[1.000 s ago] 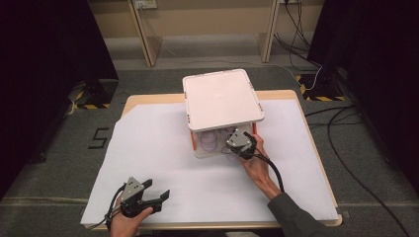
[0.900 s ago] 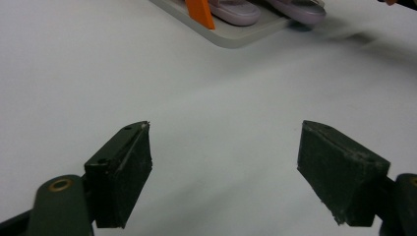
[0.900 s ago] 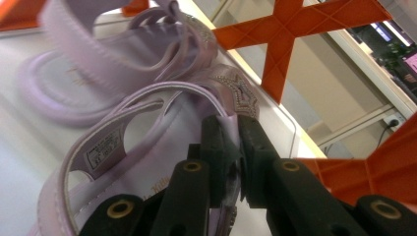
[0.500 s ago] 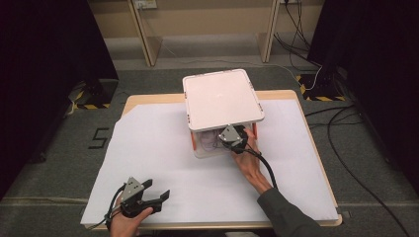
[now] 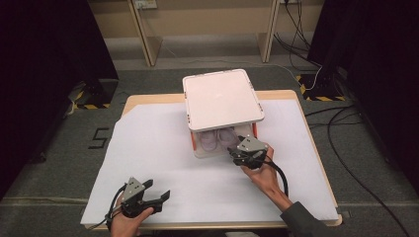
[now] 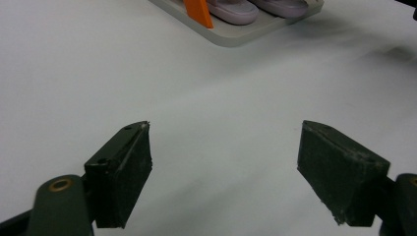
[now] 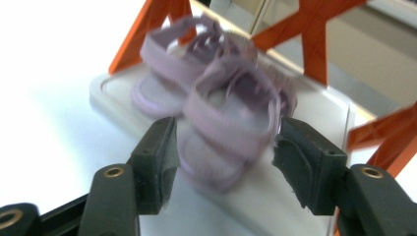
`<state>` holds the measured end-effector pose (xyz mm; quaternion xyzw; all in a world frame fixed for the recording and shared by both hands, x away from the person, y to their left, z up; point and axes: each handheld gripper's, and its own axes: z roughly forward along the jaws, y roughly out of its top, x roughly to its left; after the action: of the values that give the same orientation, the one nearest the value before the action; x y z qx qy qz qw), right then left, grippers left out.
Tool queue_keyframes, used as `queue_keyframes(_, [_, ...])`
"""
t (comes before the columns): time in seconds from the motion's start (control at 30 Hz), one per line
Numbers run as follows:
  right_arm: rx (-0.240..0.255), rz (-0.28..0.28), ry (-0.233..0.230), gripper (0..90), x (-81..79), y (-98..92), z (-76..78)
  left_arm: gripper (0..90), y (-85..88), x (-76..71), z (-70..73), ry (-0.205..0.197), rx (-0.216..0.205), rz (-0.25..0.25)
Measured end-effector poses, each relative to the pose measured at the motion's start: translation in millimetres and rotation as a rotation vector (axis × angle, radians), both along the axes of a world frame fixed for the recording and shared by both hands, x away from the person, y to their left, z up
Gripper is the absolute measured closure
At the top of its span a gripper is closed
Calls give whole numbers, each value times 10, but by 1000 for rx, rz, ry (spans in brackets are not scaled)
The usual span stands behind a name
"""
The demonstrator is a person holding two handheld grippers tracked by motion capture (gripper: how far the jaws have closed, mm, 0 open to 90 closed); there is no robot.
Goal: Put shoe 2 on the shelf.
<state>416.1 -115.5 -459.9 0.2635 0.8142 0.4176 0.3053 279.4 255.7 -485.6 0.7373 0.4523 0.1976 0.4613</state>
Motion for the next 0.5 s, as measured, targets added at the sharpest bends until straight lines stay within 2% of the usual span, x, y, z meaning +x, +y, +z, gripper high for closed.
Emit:
queue_keyframes(0.1, [-22,2,17,419,12,-1,-61,202,1,-1,1,0,-1,0])
queue_keyframes(0.27, [-95,10,42,477,64,58,-181,202,14,-4,4,-1,-3,3])
queue_keyframes(0.37, [-125,9,36,524,89,64,-217,202,7,-3,2,-3,-4,1])
queue_keyframes(0.5, [-123,8,23,545,120,61,-229,202,-1,0,-1,2,4,-2])
